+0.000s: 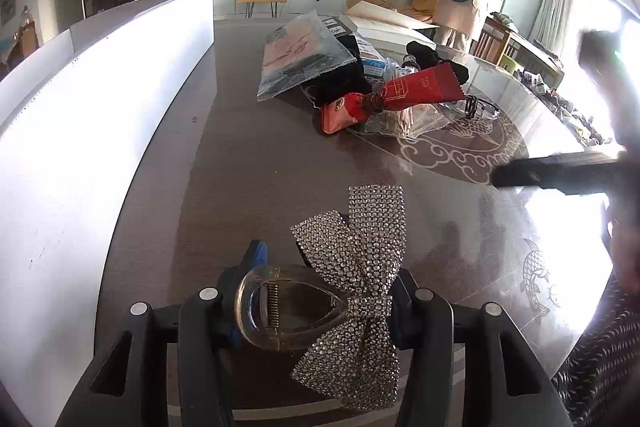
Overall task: Organize objects
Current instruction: 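Grasp the bag of cotton swabs with the right tool while the left tool holds the bow clip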
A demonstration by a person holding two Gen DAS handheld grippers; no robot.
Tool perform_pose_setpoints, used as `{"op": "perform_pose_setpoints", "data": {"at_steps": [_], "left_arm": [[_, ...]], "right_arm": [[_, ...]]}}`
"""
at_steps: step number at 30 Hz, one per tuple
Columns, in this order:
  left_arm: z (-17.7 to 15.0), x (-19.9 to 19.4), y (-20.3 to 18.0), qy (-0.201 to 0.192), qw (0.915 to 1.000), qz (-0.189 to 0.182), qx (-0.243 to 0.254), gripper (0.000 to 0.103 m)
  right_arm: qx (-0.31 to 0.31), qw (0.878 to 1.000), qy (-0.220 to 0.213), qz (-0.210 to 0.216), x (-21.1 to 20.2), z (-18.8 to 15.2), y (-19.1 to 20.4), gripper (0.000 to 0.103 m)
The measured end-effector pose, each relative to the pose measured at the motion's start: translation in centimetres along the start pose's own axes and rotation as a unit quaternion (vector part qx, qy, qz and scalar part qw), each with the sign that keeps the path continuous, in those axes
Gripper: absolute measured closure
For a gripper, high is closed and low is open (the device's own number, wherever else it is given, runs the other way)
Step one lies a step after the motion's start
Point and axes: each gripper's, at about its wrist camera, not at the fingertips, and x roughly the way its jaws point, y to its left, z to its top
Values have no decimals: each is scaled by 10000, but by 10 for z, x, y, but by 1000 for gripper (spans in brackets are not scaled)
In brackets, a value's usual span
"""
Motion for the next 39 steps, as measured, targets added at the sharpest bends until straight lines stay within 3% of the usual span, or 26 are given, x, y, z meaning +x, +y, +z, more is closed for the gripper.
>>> {"op": "perform_pose_setpoints", "data": {"at_steps": [4, 6, 8, 10, 12, 15, 20, 24, 25, 26, 28, 35, 39], "left_arm": [[-2, -1, 1, -13, 10000, -44, -38, 52], [-3, -1, 2, -28, 10000, -46, -43, 52], [-3, -1, 2, -29, 10000, -50, -30, 52], [-3, -1, 1, -47, 10000, -53, -21, 52], [-3, 0, 1, -76, 10000, -24, -17, 52], [-3, -1, -1, -94, 10000, 16, -4, 51], [-3, -1, -3, -103, 9999, 20, -1, 51], [-5, -3, -4, -115, 9999, 3, -21, 52], [-7, -4, -3, -115, 9999, -24, -35, 52], [-8, -6, -2, -110, 9999, -59, -48, 52], [-11, -10, -2, -98, 9998, -141, -63, 52], [-18, -22, -6, -134, 9994, -327, -58, 52], [-14, -30, -14, -179, 9989, -444, -10, 52]], "right_arm": [[269, 9948, -463, -871, 18, 41, 5, 45], [344, 9967, -586, -451, 26, 61, 14, 46], [181, 9954, -803, 486, 22, 70, 30, 49], [91, 9960, -865, 198, 20, 74, 36, 48], [593, 9960, -675, -18, 27, 76, 19, 48], [1304, 9901, -472, 203, 38, 78, -11, 47], [1768, 9837, 153, 306, 70, 89, -8, 47], [1439, 9895, 91, -30, 85, 95, 9, 41], [1259, 9920, 74, -108, 87, 95, 15, 47], [1120, 9936, 66, -98, 89, 94, 18, 63], [859, 9963, 58, -31, 87, 88, 21, 73], [414, 9986, 332, 27, 45, 47, 15, 72], [135, 9988, 470, -102, 48, 45, 17, 67]]}}
